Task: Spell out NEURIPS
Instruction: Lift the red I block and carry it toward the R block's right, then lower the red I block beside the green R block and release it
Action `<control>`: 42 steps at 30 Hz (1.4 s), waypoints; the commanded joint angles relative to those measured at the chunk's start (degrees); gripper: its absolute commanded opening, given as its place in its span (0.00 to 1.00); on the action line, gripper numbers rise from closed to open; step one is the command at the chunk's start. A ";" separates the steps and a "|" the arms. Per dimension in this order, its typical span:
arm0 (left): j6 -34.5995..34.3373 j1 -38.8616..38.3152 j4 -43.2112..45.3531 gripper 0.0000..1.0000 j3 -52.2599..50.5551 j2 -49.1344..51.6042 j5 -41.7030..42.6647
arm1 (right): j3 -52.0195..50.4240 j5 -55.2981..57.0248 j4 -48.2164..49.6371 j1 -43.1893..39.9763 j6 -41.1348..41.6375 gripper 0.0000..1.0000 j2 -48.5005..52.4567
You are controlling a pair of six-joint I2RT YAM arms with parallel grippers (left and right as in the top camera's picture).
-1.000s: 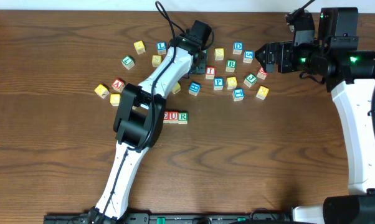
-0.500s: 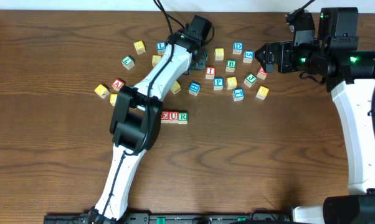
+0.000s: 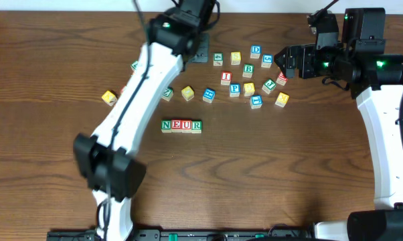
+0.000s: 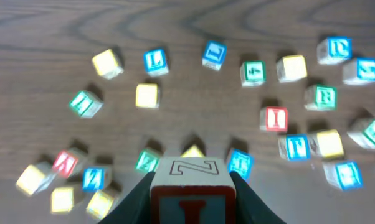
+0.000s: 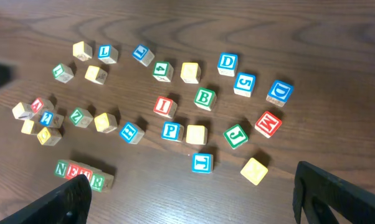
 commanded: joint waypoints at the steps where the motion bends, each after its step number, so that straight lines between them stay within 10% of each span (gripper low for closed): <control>1: -0.39 0.11 -4.33 0.27 0.76 -0.85 3.87 | -0.17 -0.35 -0.04 -0.20 -0.68 0.99 0.15; 11: -5.31 -3.32 -9.31 0.27 -10.73 -0.02 7.04 | -0.17 -0.33 -0.04 -0.24 -0.68 0.99 0.15; 42: -15.23 -14.53 20.59 0.27 -43.30 -0.02 6.75 | -0.17 -0.33 -0.04 -0.24 -0.68 0.99 0.15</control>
